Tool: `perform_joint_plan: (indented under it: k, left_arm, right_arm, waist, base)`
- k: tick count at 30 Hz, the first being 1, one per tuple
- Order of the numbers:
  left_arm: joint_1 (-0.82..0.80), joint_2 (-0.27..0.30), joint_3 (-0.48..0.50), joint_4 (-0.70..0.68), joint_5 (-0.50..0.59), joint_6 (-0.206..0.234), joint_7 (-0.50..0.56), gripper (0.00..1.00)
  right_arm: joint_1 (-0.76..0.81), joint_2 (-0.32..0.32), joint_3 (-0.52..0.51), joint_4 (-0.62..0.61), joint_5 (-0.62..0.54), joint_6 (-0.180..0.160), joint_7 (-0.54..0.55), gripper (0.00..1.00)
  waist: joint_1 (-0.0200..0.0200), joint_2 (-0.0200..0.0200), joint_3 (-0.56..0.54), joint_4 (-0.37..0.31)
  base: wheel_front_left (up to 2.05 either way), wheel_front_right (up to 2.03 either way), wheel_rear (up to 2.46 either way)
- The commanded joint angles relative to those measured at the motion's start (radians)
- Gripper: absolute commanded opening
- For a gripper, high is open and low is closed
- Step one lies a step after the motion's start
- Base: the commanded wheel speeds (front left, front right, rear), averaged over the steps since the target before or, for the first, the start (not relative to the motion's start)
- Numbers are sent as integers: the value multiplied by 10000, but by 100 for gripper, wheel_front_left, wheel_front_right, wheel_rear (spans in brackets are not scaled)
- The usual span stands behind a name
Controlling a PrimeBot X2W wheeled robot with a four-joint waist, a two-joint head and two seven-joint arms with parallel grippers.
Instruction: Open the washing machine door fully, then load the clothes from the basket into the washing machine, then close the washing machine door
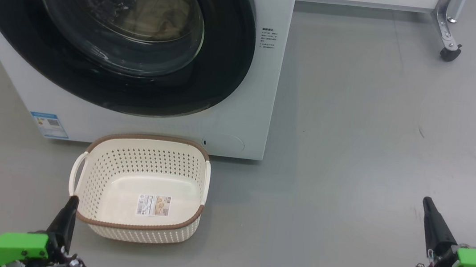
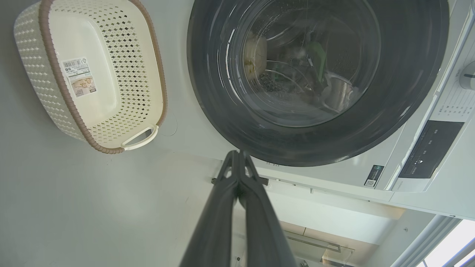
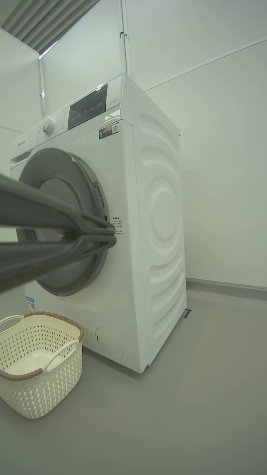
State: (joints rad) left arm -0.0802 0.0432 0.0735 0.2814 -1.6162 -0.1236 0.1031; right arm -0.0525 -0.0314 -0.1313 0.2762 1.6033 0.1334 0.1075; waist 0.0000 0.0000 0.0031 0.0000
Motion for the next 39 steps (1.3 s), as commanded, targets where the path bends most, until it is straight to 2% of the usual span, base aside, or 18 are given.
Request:
perform_joint_plan:
  k: [1,39]
  left_arm:
    - [-276,93,380,-363,57,-71,83,0]
    - [-278,82,396,-363,70,-71,96,0]
  right_arm:
    - [-555,-195,172,-315,51,-27,59,0]
    - [-555,-192,168,-314,47,-27,63,0]
  waist:
    - [0,0,0,0]
    - [0,0,0,0]
  base:
    - [0,0,0]
    - [0,0,0]
